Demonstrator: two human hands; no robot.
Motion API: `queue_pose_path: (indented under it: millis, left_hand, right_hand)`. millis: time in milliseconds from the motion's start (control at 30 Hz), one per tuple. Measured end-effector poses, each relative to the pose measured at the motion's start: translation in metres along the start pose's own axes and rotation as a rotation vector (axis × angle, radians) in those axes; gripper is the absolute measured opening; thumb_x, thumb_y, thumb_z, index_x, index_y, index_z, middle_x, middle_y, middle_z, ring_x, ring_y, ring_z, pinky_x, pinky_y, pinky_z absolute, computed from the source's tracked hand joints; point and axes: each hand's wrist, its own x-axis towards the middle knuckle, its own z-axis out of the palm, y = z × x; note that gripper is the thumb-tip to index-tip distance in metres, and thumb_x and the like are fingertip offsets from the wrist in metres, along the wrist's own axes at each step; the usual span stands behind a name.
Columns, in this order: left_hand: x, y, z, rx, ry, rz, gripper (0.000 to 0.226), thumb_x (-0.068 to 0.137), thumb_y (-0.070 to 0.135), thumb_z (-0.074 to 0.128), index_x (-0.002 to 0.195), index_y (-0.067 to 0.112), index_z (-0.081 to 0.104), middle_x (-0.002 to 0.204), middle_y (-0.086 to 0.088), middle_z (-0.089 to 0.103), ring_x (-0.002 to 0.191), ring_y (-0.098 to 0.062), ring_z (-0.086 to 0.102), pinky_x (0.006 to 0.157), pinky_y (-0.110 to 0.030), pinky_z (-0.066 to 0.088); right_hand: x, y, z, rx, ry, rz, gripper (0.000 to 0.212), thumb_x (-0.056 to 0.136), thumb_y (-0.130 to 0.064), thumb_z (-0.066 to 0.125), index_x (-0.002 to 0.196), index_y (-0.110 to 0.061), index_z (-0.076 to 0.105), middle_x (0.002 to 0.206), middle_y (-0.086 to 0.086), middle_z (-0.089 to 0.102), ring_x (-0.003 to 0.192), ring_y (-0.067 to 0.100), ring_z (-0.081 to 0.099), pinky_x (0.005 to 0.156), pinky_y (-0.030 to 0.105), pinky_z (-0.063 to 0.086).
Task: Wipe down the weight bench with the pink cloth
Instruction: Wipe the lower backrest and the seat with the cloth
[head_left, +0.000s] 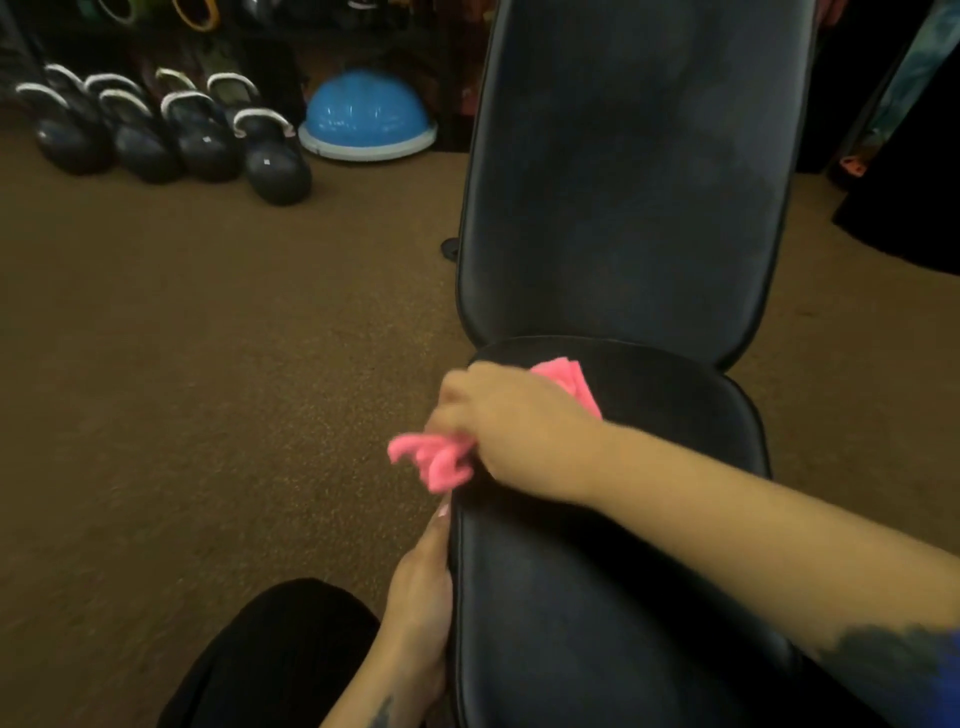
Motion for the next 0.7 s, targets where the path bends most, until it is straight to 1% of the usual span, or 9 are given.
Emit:
queue_pose_path:
  millis: [67,133,200,300,400,467,533,600,700]
  left_hand:
    - [0.000,0.000,0.001,0.033,0.002,0.012,0.021,0.092,0.035,0.055,0.097,0.023,0.072,0.074,0.001,0.075,0.068,-0.013,0.071,0.066,-0.030,0.049]
    - [-0.003,0.002,0.002,0.025,-0.006,-0.001,0.030,0.093,0.043,0.051,0.096,0.023,0.072,0.075,0.000,0.075,0.071,-0.014,0.072,0.070,-0.033,0.052]
    - [-0.004,0.005,0.003,-0.009,-0.024,-0.037,0.044,0.092,0.052,0.045,0.109,0.021,0.070,0.086,-0.004,0.076,0.084,-0.022,0.071,0.085,-0.040,0.053]
    - [-0.003,0.005,0.004,-0.010,-0.035,-0.054,0.055,0.089,0.060,0.040,0.121,0.022,0.064,0.093,-0.006,0.075,0.091,-0.026,0.069,0.092,-0.045,0.050]
    - [-0.003,0.005,0.005,0.011,0.004,-0.066,0.052,0.091,0.058,0.042,0.108,0.017,0.069,0.084,-0.006,0.075,0.087,-0.027,0.068,0.090,-0.043,0.050]
    - [-0.003,0.004,0.005,0.026,0.027,-0.030,0.047,0.092,0.054,0.045,0.087,0.016,0.072,0.070,-0.005,0.074,0.079,-0.025,0.068,0.084,-0.039,0.052]
    - [-0.002,0.001,0.004,0.034,0.016,-0.010,0.043,0.092,0.050,0.047,0.083,0.016,0.071,0.068,-0.006,0.074,0.073,-0.023,0.069,0.073,-0.035,0.052]
    - [-0.003,-0.001,0.002,-0.012,-0.047,-0.004,0.043,0.092,0.051,0.045,0.095,0.016,0.071,0.076,-0.006,0.075,0.072,-0.021,0.071,0.068,-0.032,0.052]
    - [-0.001,-0.003,0.000,-0.045,-0.109,-0.020,0.061,0.083,0.062,0.044,0.121,0.019,0.063,0.103,-0.008,0.073,0.094,-0.025,0.070,0.085,-0.041,0.053]
  right_hand:
    - [-0.026,-0.001,-0.005,0.109,-0.058,-0.047,0.032,0.079,-0.006,0.056,0.104,-0.022,0.066,0.097,0.000,0.056,0.090,0.016,0.050,0.071,0.026,0.033]
    - [-0.042,0.020,-0.011,0.141,-0.053,0.048,0.034,0.077,-0.005,0.056,0.103,-0.024,0.067,0.099,-0.001,0.058,0.092,0.017,0.052,0.075,0.030,0.041]
    - [-0.037,0.047,-0.013,0.083,0.011,0.210,0.034,0.080,-0.007,0.053,0.105,-0.025,0.065,0.103,-0.001,0.057,0.096,0.020,0.054,0.076,0.040,0.047]
    - [-0.008,0.057,-0.013,-0.018,0.064,0.333,0.027,0.086,-0.013,0.050,0.107,-0.026,0.062,0.102,0.000,0.054,0.096,0.022,0.053,0.074,0.040,0.047]
    - [0.000,0.028,-0.006,-0.011,0.058,0.252,0.027,0.084,-0.016,0.053,0.107,-0.025,0.063,0.103,0.000,0.053,0.097,0.020,0.051,0.073,0.037,0.045]
    - [-0.022,0.009,-0.005,0.091,0.004,0.117,0.030,0.080,-0.010,0.054,0.105,-0.024,0.065,0.102,0.000,0.055,0.095,0.018,0.052,0.074,0.036,0.043]
    - [-0.052,0.004,-0.014,0.199,-0.097,0.026,0.035,0.076,-0.005,0.056,0.102,-0.026,0.068,0.098,-0.004,0.057,0.091,0.013,0.053,0.074,0.031,0.043]
    - [-0.076,0.015,-0.020,0.215,-0.144,0.059,0.040,0.073,-0.007,0.055,0.101,-0.031,0.069,0.097,-0.010,0.058,0.090,0.008,0.054,0.074,0.030,0.046]
    - [-0.080,0.035,-0.020,0.135,-0.043,0.198,0.038,0.075,-0.008,0.055,0.100,-0.033,0.069,0.098,-0.008,0.060,0.091,0.015,0.057,0.071,0.039,0.050]
